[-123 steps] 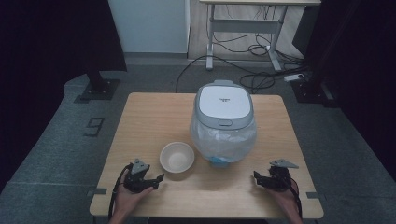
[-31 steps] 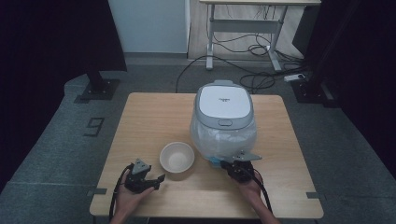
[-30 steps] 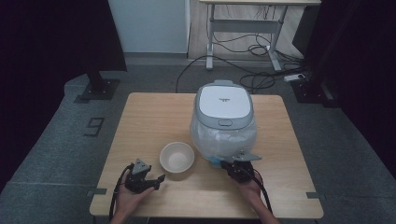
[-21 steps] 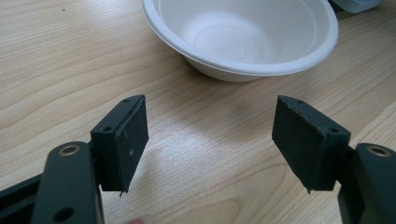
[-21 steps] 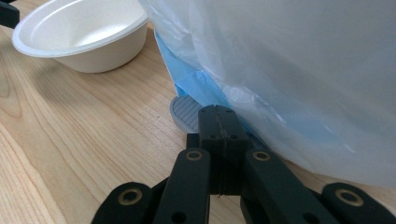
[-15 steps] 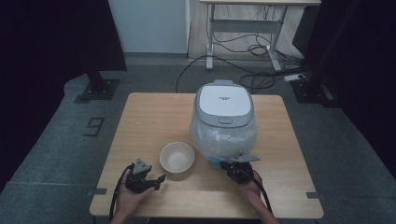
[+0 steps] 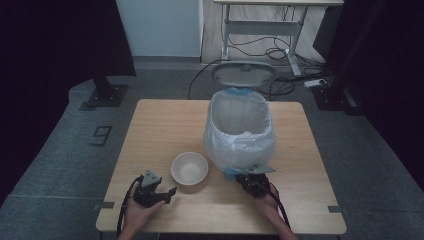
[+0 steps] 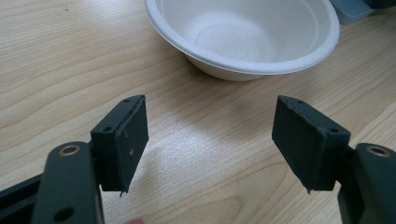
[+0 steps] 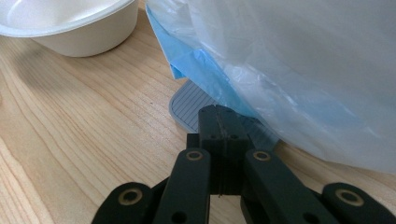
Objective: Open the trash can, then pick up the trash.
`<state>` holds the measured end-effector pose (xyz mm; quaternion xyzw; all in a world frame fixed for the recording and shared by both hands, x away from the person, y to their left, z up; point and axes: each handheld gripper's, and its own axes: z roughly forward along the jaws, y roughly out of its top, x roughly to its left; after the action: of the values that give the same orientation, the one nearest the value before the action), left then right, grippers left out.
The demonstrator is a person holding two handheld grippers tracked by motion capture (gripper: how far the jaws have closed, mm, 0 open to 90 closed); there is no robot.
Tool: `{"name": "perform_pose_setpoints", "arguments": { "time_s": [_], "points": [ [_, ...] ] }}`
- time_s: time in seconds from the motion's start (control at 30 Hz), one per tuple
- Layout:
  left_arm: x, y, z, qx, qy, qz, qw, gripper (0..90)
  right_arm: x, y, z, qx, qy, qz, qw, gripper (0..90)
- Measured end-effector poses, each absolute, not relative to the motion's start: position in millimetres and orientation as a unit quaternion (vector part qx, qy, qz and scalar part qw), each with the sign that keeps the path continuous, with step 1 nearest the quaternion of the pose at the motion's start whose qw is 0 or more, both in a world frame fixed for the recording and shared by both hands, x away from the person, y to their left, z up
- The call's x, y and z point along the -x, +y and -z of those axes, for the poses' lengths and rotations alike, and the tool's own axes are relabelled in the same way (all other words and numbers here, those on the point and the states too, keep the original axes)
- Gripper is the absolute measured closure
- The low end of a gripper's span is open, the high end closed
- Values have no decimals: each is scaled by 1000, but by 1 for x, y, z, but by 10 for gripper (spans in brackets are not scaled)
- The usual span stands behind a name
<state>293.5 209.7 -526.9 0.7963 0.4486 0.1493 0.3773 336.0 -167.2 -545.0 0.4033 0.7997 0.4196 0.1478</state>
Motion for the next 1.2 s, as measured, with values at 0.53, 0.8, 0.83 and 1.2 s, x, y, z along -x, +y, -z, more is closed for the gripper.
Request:
{"name": "perform_pose_setpoints", "arguments": {
  "time_s": [0.53, 0.8, 0.83, 1.2],
  "points": [
    [-294, 210, 527, -794, 451, -149, 380, 271, -337, -169, 546, -404, 798, -424, 142, 898],
    [-293, 211, 526, -792, 452, -148, 383, 272, -337, -169, 546, -403, 798, -425, 143, 897],
    [-293, 212, 526, -791, 452, -148, 384, 272, -337, -169, 546, -403, 798, -425, 143, 897],
    [-293, 212, 518, -779, 452, -159, 404, 280, -336, -169, 546, -401, 798, -426, 146, 897]
  ]
}}
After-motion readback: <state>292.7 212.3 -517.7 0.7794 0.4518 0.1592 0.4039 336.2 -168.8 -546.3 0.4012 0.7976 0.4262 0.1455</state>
